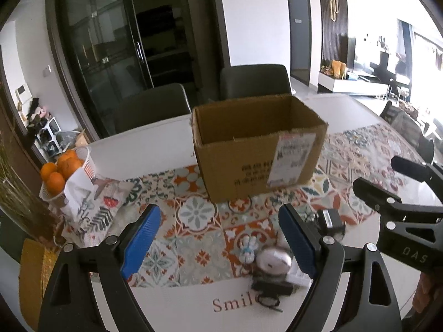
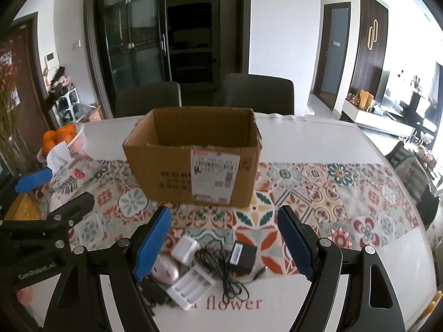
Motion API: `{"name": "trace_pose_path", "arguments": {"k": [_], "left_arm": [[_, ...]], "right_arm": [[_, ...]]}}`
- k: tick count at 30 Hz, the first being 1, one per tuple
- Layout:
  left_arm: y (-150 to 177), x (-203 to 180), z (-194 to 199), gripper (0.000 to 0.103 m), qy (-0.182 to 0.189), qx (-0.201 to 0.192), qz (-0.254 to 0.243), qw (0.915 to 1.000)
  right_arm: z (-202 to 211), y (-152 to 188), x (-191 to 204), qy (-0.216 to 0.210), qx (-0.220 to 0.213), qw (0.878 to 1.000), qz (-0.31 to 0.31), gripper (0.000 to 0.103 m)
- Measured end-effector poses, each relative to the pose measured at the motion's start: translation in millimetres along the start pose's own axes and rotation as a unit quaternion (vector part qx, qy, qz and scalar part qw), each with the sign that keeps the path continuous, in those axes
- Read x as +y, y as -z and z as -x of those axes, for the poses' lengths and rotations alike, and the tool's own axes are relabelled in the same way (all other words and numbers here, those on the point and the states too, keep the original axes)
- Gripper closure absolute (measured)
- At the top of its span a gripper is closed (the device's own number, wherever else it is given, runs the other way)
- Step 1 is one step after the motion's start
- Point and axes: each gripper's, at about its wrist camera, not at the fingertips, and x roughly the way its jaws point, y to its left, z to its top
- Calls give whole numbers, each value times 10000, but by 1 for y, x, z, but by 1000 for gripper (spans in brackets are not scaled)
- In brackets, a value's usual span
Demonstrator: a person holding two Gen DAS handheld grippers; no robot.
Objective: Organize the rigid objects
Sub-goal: 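Move both open tools back toward the remaining devices on the table, then grasp the black rectangular strapped device with the left tool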
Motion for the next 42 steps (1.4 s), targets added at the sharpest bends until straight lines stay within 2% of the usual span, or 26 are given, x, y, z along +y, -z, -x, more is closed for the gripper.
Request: {"name": "trace_pose_path", "arguments": {"k": [9, 23, 32, 42], "left_arm": [[37, -7, -4, 16, 449, 246, -40, 9987], [81, -25, -24, 16, 923, 506, -496, 9932], [103, -36, -52, 16, 1203, 776, -921, 9854], [118, -44, -82, 17, 1384, 1013, -1008, 9800]], "right_arm": [[9, 34, 6, 48, 43, 10000, 15, 24], [-5, 91, 4, 19, 637, 9975, -304, 24], [-20, 116, 4, 186, 968, 9946, -327, 24], [-45, 140, -1, 253, 1372, 9887, -547, 24]]}}
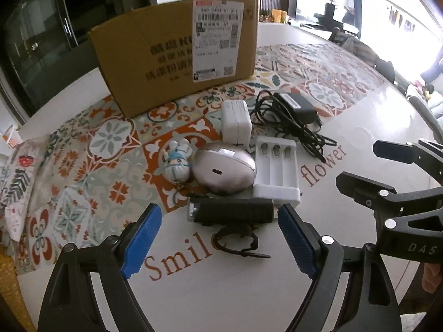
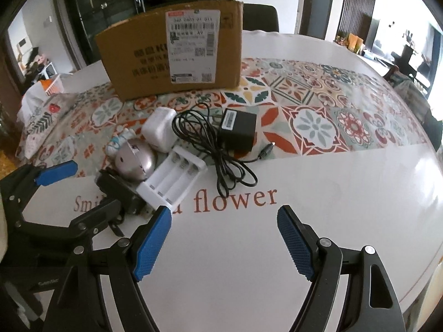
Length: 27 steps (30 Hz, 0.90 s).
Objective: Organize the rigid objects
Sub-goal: 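Grasp the black rectangular strapped device with the left tool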
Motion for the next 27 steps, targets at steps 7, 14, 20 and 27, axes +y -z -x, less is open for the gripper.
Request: {"name": "trace_pose_path", "arguments": {"k": [7, 14, 20, 27], "left_arm": [[4, 1, -13, 19, 132, 83, -16, 9999], [5, 0, -24, 24, 225, 111, 12, 9997], [7, 3, -31, 29, 406, 133, 115, 9990], [6, 4, -31, 31, 414, 94, 108, 9990]], "right_arm": [[-11, 3, 2, 54, 78, 9999, 44, 24], [-19, 5, 1, 72, 155, 9999, -9, 24], [-22, 5, 4, 62, 189, 9998, 36, 24], [-24, 4, 7, 42, 183, 9998, 92, 24]]}}
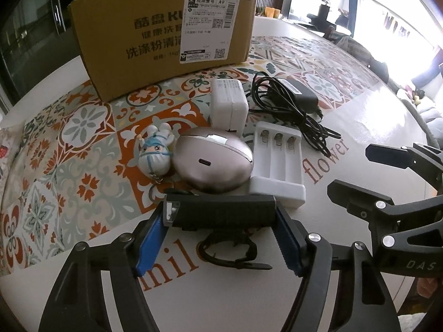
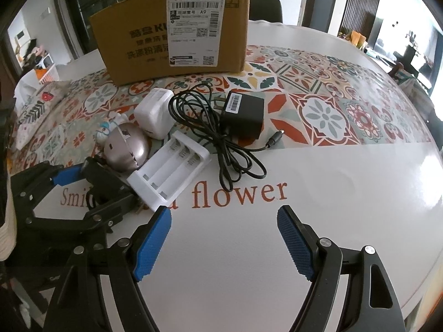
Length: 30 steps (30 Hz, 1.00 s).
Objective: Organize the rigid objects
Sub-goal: 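Grasp the black rectangular strapped device with the left tool, then grasp the silver egg-shaped gadget with the right tool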
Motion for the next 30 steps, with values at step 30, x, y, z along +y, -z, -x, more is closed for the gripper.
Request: {"name": "trace_pose_path", "arguments": {"k": [30], "left_arm": [[19, 61, 58, 31, -1229, -286, 886, 9880]], "right_arm": [[-9, -37, 75, -946, -492, 9842, 1414, 31]]}}
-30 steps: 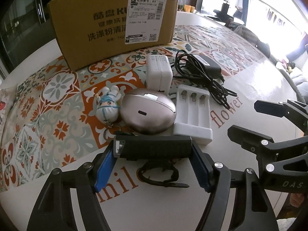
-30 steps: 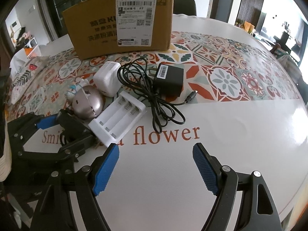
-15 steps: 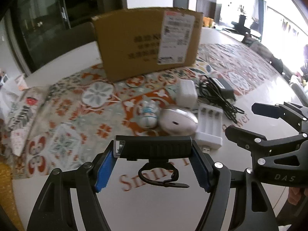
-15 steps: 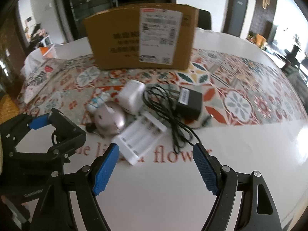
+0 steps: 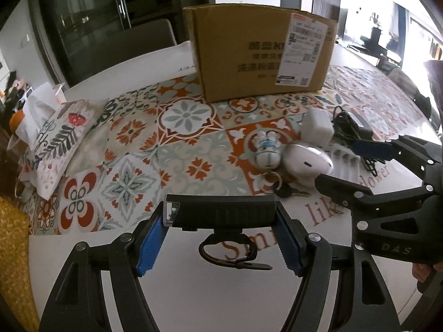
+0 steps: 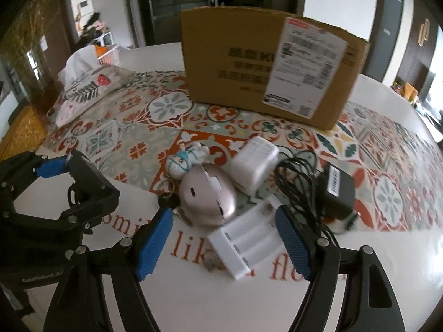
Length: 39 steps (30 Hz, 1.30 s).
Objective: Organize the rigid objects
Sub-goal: 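Grasp the silver egg-shaped gadget with the right tool, then carry the black device with the left tool while the right tool carries the silver gadget to the box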
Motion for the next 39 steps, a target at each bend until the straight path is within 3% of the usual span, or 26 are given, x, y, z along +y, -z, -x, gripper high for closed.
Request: {"name": "trace_pose_path", "arguments": {"k": [20, 28, 39], "left_arm": [[-2, 18, -18, 31, -72, 131, 227, 9996], [-3, 16, -11, 31, -136, 66, 212, 9997], [-18, 11, 24, 31, -117, -218, 321, 9992]], "right_arm": [[-43, -13, 15, -153, 245, 9989, 377, 47], [-38, -12, 16, -165, 214, 9990, 355, 47], [6, -21, 11, -174, -110, 9996, 184, 47]]}}
